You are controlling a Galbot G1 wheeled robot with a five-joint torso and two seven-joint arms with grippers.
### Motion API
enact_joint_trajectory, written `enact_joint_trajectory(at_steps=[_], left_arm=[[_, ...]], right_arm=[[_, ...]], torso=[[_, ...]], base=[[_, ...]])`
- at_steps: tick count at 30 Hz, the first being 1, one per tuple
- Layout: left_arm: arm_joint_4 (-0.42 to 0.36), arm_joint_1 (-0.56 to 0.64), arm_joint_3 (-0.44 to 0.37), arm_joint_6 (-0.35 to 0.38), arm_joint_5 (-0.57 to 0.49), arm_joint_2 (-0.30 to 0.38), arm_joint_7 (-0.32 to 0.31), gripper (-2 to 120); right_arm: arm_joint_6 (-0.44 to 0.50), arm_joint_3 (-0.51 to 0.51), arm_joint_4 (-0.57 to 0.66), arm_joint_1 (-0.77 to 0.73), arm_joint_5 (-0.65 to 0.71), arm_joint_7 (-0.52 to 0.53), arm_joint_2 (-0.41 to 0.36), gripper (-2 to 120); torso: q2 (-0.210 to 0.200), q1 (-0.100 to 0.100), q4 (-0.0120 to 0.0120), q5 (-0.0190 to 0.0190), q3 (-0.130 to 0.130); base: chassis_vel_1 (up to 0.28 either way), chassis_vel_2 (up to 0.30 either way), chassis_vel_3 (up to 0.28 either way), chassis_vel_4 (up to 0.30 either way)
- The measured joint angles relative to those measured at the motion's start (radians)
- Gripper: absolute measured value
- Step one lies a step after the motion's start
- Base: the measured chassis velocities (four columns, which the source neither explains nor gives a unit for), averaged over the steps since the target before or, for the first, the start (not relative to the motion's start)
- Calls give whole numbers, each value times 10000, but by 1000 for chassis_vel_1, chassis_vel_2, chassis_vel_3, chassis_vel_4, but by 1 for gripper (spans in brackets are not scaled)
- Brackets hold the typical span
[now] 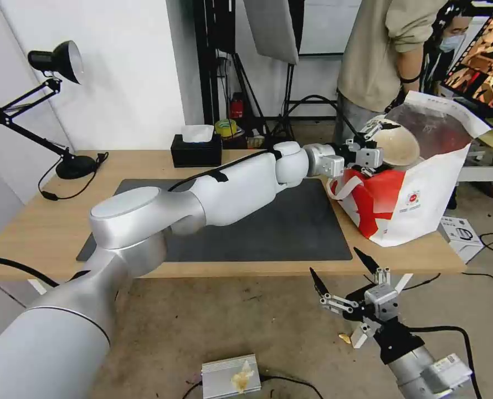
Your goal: Pick up the trash from the table and place it into the takeout bag.
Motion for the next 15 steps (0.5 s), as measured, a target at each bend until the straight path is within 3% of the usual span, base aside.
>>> enact_joint_trajectory(at_steps=[15], left_arm=[[-322,-9,-172,157,119,-15,-1773,100]], right_arm=[[0,0,0,0,0,0,0,100]], torso=[[0,0,0,0,0]], base=[[0,0,0,0]])
